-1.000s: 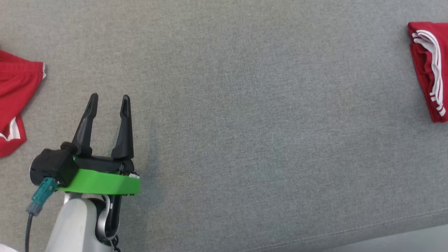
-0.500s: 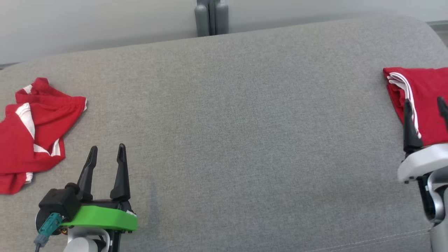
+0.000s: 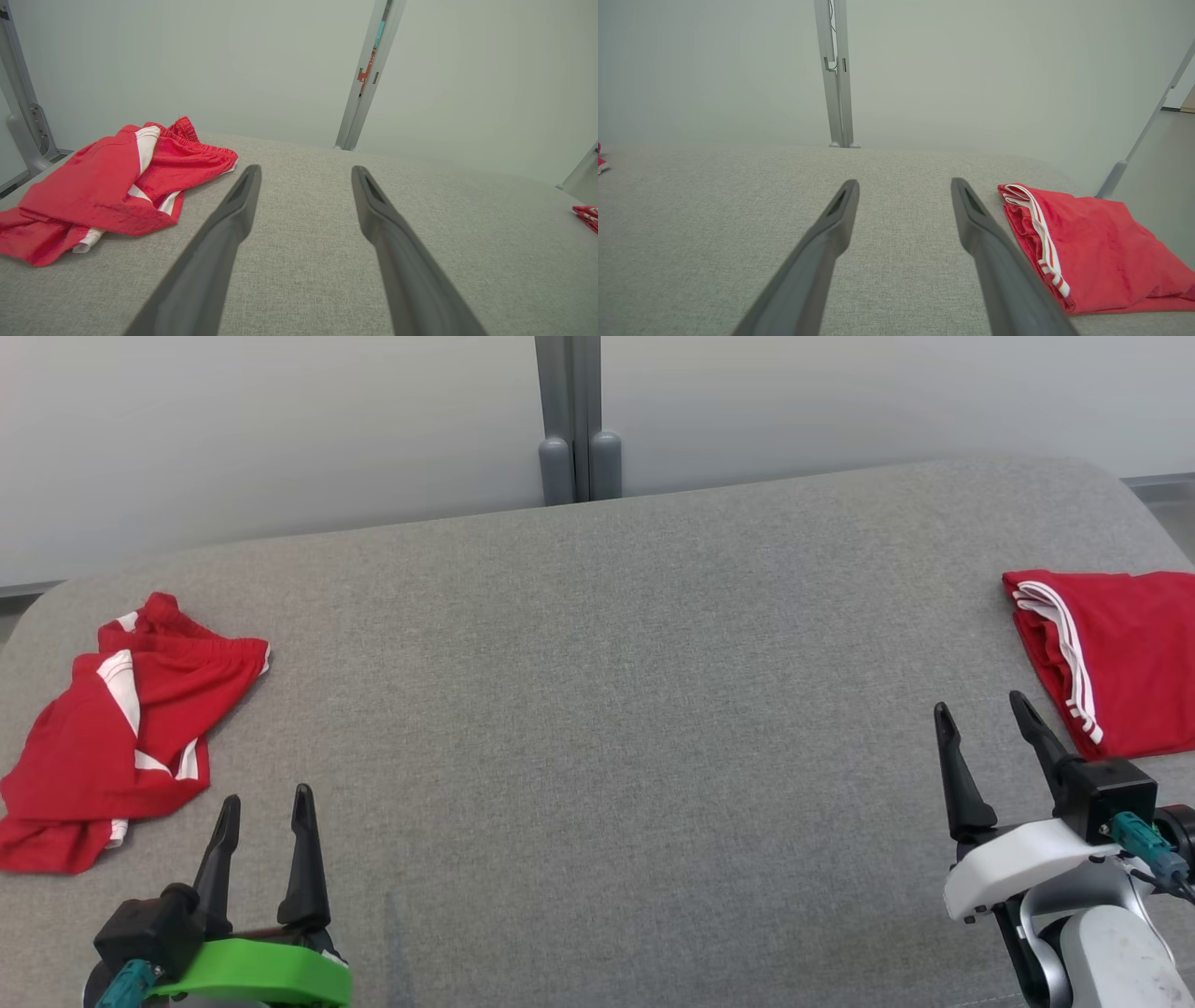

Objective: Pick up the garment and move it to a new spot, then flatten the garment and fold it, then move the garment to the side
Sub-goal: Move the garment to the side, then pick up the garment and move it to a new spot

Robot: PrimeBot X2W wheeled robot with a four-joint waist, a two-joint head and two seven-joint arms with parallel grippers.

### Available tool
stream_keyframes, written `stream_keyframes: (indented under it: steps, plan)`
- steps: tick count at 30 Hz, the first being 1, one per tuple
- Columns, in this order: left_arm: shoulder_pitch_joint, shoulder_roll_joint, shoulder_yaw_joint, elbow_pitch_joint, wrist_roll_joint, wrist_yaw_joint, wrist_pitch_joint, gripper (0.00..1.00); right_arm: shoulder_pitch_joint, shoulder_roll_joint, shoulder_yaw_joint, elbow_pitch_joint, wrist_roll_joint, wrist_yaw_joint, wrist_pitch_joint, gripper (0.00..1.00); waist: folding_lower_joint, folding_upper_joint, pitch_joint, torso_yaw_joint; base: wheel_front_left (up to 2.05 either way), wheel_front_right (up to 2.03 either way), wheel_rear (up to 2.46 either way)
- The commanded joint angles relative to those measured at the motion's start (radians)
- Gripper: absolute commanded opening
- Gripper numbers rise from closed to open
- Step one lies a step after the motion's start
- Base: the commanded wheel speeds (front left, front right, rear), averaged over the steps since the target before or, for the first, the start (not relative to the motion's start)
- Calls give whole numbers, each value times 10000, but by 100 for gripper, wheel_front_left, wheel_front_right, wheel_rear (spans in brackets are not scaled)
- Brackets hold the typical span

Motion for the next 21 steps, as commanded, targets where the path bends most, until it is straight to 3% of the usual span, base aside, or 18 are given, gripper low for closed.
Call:
stream_keyframes:
  steps: [1,21]
  plan:
    - [160,-51,29,35,45,-21,3,100,87,-25,41,86,53,-18,-83,100,0,0,-144,9,0,0,0]
    - [305,-241,110,192,200,-22,3,100,-101,-134,463,456,383,-18,-99,100,0,0,-347,421,0,0,0]
